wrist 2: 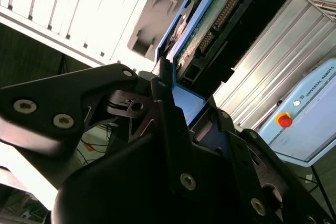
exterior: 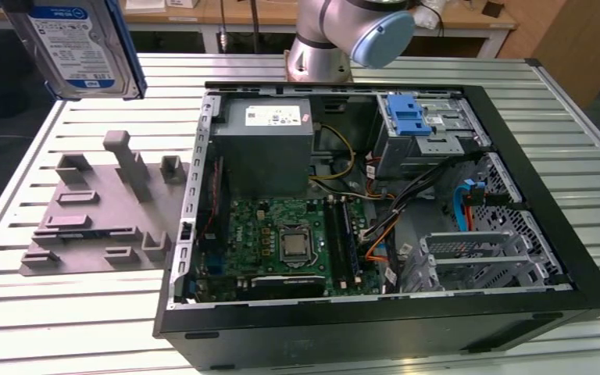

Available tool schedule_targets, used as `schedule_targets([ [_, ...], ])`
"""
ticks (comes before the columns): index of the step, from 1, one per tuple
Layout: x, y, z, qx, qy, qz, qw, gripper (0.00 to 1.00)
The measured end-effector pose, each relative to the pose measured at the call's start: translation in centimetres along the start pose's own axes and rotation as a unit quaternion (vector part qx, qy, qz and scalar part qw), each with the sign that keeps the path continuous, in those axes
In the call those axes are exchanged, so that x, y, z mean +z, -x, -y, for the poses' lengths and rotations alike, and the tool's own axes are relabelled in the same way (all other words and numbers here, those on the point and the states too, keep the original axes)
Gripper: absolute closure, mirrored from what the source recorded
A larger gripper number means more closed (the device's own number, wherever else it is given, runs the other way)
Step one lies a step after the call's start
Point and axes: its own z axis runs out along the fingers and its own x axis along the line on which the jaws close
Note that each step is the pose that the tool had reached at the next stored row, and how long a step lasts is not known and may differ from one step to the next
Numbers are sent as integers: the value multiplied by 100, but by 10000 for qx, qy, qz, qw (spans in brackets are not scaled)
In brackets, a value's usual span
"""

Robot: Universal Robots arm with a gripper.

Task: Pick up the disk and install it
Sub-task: 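Pick up the disk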

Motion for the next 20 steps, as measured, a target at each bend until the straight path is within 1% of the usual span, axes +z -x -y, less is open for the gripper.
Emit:
schedule_targets([
  [20, -3, 1, 156, 0, 0, 0, 10000, 64],
])
